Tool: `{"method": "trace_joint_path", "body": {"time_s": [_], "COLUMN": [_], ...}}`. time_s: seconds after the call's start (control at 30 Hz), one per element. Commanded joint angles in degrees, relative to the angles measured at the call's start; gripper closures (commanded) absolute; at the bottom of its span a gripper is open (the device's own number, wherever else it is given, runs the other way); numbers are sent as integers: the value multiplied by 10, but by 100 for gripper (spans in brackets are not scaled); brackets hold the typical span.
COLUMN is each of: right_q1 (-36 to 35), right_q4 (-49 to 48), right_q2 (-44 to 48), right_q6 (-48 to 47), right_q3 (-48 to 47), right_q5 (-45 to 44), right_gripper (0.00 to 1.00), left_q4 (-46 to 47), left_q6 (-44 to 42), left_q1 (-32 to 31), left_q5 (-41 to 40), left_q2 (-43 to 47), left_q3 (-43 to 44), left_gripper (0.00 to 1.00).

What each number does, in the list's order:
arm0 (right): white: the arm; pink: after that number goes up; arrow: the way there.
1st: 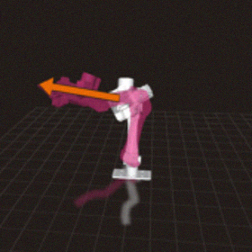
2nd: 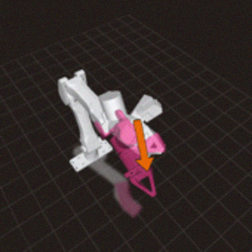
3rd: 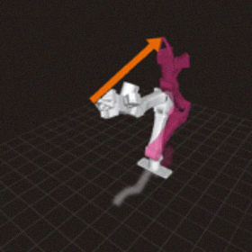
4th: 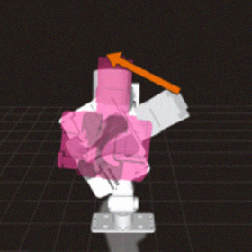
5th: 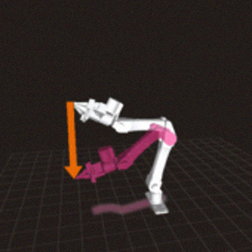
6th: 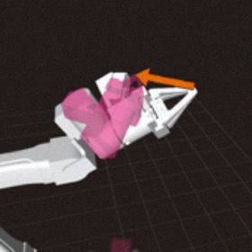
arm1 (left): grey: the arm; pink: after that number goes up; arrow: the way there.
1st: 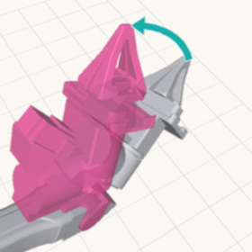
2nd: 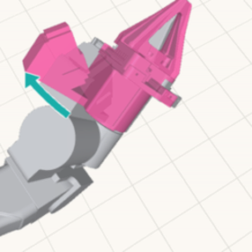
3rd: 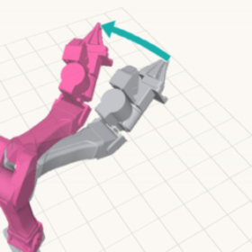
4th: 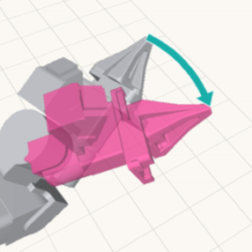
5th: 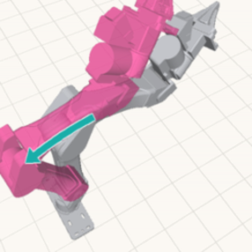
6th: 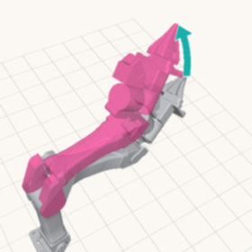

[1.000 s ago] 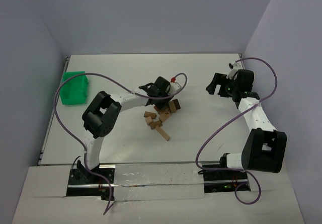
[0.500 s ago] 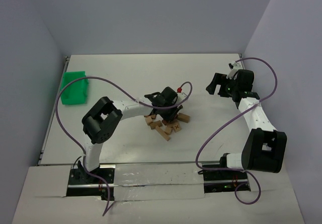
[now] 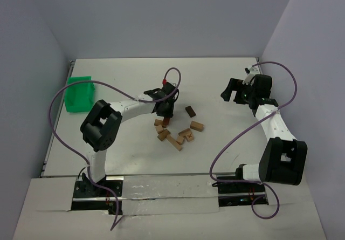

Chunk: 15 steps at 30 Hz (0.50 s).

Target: Build the wood block tower

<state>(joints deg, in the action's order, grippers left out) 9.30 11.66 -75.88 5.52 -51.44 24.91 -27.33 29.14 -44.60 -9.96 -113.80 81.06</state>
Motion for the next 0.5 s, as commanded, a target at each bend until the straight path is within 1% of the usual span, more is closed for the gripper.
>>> {"method": "trace_joint_path", "body": {"time_s": [0.0, 0.13, 0.2, 0.37, 0.47], "right_q1": [5, 5, 5, 5, 4], "right_q4": [-17, -15, -14, -15, -15], "right_q2": [9, 0, -1, -5, -10], "right_q6": [-7, -8, -8, -10, -11], "right_q3": [-17, -21, -20, -19, -21], "right_q5": [-1, -2, -2, -5, -4], "right_gripper": [0, 0, 0, 0, 0], "left_q4": [-3, 7, 13, 3, -8], "left_q6": [84, 120, 137, 172, 171], "left_q1": [11, 12, 13, 12, 11], "left_q5": [27, 39, 33, -39, -56], "left_q2": [-5, -15, -16, -27, -56], "left_q3": [27, 28, 26, 33, 58], "left_gripper": [100, 100, 100, 100, 100]}}
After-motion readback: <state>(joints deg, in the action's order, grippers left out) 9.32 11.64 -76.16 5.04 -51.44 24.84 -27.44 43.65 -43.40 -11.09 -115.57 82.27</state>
